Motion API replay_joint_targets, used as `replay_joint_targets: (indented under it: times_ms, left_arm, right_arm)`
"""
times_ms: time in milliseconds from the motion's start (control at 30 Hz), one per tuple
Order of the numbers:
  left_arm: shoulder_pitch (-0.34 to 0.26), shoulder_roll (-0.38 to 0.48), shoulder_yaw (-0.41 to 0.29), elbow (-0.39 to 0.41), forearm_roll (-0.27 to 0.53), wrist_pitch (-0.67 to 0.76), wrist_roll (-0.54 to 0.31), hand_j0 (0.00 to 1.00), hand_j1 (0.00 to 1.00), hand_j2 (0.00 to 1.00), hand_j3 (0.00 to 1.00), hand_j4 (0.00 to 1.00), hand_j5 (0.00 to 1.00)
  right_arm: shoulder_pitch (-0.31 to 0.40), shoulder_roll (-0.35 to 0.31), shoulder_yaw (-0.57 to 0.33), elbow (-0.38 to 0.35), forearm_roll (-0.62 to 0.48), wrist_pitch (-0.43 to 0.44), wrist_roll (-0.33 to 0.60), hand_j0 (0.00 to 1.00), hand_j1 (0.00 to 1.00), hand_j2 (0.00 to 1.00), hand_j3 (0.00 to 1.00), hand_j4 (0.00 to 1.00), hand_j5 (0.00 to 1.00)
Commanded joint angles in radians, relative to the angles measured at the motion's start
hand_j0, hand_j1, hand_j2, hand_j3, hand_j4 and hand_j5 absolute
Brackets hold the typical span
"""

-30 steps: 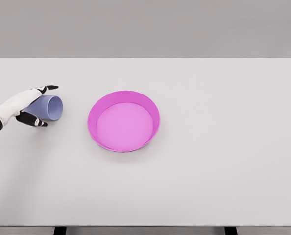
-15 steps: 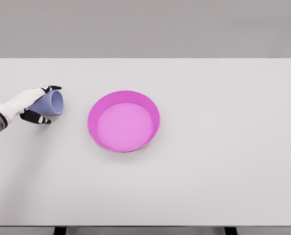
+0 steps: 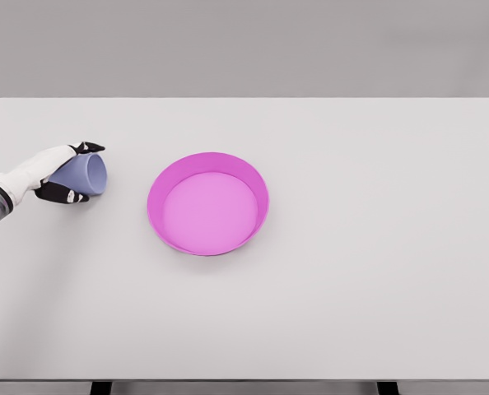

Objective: Flip the cup with left arm and place it on the plate

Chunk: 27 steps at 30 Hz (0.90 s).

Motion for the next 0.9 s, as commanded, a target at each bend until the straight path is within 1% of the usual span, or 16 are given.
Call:
replay_joint_targets:
  times_ms: [0, 33, 67, 400, 433, 467, 633, 733, 867]
  left_arm:
    - [0.0, 0.001, -0.003, -0.002, 0.009, 0.019, 0.0, 0.87, 0.87, 0.87, 0.87, 0.87, 0.87]
    - [0.0, 0.001, -0.003, -0.002, 0.009, 0.019, 0.0, 0.84, 0.84, 0.84, 0.84, 0.84, 0.84]
    - [0.002, -0.001, -0.005, -0.003, 0.009, 0.019, 0.0, 0.75, 0.75, 0.75, 0.75, 0.75, 0.75]
    - [0.002, 0.001, 0.001, -0.009, 0.012, 0.013, 0.002, 0.75, 0.75, 0.75, 0.75, 0.75, 0.75]
    - [0.002, 0.002, 0.008, -0.025, 0.014, 0.012, 0.002, 0.76, 0.76, 0.76, 0.76, 0.76, 0.76]
    - [0.002, 0.002, 0.017, -0.037, 0.025, 0.012, 0.002, 0.76, 0.76, 0.76, 0.76, 0.76, 0.76]
    - [0.008, 0.007, 0.023, -0.097, 0.129, 0.01, 0.004, 0.76, 0.76, 0.76, 0.76, 0.76, 0.76]
    - [0.0, 0.01, 0.023, -0.106, 0.183, 0.009, 0.005, 0.76, 0.76, 0.76, 0.76, 0.76, 0.76]
    - [-0.002, 0.011, 0.024, -0.121, 0.281, 0.009, 0.005, 0.76, 0.76, 0.76, 0.76, 0.76, 0.76]
  right_arm:
    - [0.0, 0.0, 0.0, 0.0, 0.0, -0.001, 0.0, 1.0, 1.0, 1.0, 1.0, 1.0, 1.0]
    - [0.0, 0.0, 0.0, 0.0, 0.0, 0.0, 0.0, 1.0, 1.0, 1.0, 1.0, 1.0, 1.0]
    - [0.0, 0.0, 0.0, 0.0, 0.0, 0.0, 0.0, 1.0, 1.0, 1.0, 1.0, 1.0, 1.0]
    - [0.0, 0.0, 0.0, 0.001, 0.0, 0.0, 0.0, 1.0, 1.0, 1.0, 1.0, 1.0, 1.0]
    - [0.0, 0.0, 0.0, 0.0, 0.0, 0.0, 0.0, 1.0, 1.0, 1.0, 1.0, 1.0, 1.0]
    - [0.0, 0.0, 0.0, 0.0, 0.0, 0.0, 0.0, 1.0, 1.0, 1.0, 1.0, 1.0, 1.0]
    - [0.0, 0.0, 0.0, 0.0, 0.0, -0.001, 0.0, 1.0, 1.0, 1.0, 1.0, 1.0, 1.0]
    - [0.0, 0.0, 0.0, 0.0, 0.0, 0.0, 0.0, 1.0, 1.0, 1.0, 1.0, 1.0, 1.0]
    - [0.0, 0.0, 0.0, 0.0, 0.0, 0.0, 0.0, 1.0, 1.0, 1.0, 1.0, 1.0, 1.0]
